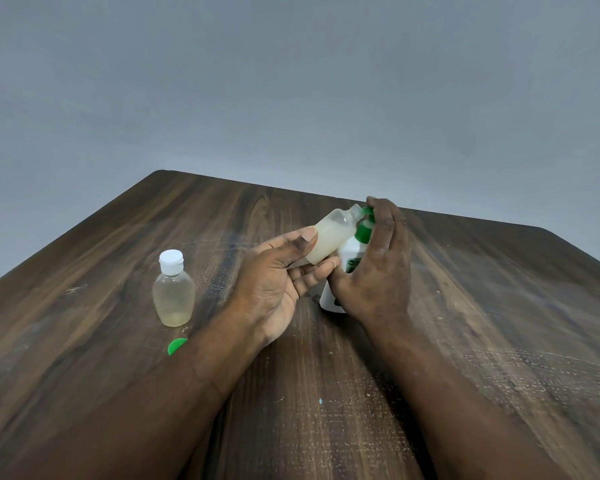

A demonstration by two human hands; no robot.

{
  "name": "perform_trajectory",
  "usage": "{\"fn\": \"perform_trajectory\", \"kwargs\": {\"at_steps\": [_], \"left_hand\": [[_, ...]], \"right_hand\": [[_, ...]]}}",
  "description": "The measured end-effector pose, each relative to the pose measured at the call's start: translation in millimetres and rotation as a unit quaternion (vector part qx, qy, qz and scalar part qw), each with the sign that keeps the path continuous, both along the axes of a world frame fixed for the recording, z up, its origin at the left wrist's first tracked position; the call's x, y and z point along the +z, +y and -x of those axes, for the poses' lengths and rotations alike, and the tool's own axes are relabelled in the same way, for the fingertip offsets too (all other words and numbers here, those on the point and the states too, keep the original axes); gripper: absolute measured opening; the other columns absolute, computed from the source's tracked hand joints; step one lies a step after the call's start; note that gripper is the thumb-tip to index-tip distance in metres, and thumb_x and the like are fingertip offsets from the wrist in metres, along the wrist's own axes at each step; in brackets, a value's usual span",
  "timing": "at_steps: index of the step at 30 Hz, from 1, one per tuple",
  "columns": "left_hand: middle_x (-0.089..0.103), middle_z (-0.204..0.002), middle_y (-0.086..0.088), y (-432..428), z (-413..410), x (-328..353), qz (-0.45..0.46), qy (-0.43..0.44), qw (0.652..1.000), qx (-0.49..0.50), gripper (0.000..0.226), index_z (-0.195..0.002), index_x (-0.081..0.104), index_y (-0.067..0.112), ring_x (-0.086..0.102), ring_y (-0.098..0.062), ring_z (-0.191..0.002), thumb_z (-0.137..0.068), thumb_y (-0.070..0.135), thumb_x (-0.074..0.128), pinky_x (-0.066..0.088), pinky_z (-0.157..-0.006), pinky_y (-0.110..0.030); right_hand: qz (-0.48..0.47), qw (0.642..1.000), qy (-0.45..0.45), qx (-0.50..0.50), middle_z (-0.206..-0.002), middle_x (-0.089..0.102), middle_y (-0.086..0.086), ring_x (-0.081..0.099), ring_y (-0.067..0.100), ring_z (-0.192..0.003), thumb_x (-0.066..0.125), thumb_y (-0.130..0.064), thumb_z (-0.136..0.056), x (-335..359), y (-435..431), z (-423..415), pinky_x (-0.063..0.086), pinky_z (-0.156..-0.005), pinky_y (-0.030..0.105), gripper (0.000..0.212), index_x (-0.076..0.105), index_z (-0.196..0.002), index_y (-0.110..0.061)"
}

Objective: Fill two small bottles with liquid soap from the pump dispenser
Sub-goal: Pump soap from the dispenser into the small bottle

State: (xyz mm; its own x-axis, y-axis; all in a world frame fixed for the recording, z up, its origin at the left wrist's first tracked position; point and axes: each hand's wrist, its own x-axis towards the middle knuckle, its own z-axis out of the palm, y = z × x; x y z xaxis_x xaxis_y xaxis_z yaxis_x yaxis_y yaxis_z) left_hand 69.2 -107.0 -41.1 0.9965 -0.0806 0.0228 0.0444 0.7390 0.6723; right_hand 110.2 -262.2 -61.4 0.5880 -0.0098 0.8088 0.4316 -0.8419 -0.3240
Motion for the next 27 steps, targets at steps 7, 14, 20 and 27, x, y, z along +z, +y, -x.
{"fn": "perform_trajectory", "kwargs": {"at_steps": [7, 14, 20, 27], "left_hand": [[0.076, -0.107, -0.025, 0, 0, -1, -0.001, -0.001, 1.000, -0.004, 0.039, -0.120, 0.066, -0.007, 0.078, -0.032, -0.086, -0.089, 0.014, 0.073, 0.063, -0.067, -0.026], [0.076, -0.107, -0.025, 0, -1, -1, 0.005, -0.004, 1.000, -0.009, 0.036, -0.120, 0.066, -0.007, 0.078, -0.032, -0.087, -0.091, 0.013, 0.071, 0.063, -0.067, -0.027], [0.075, -0.109, -0.024, -1, -1, -1, 0.012, -0.008, 1.000, -0.008, 0.043, -0.121, 0.066, -0.007, 0.077, -0.031, -0.087, -0.084, 0.014, 0.073, 0.063, -0.068, -0.026], [0.072, -0.115, -0.026, -1, -5, -7, 0.021, -0.010, 0.999, -0.024, 0.035, -0.127, 0.062, -0.009, 0.076, -0.027, -0.079, -0.096, 0.007, 0.065, 0.061, -0.068, -0.023]], "right_hand": [[0.006, 1.000, -0.005, 0.001, -0.154, 0.045, 0.014, 0.046, 0.031, -0.138, 0.062, -0.052, -0.076, -2, -2, 3, 0.050, -0.106, 0.056, 0.094, 0.033, -0.156, -0.012], [0.020, 1.000, -0.012, 0.013, -0.154, 0.047, 0.012, 0.049, 0.031, -0.137, 0.065, -0.053, -0.077, 3, -7, -1, 0.051, -0.103, 0.057, 0.092, 0.036, -0.155, -0.013], [0.007, 1.000, -0.022, 0.012, -0.155, 0.044, 0.011, 0.047, 0.029, -0.138, 0.064, -0.049, -0.074, 1, -3, -2, 0.051, -0.104, 0.055, 0.093, 0.034, -0.155, -0.013], [-0.001, 0.999, -0.043, 0.025, -0.154, 0.042, 0.018, 0.050, 0.033, -0.135, 0.073, -0.048, -0.077, -7, -4, -11, 0.057, -0.096, 0.051, 0.096, 0.032, -0.154, -0.009]]}}
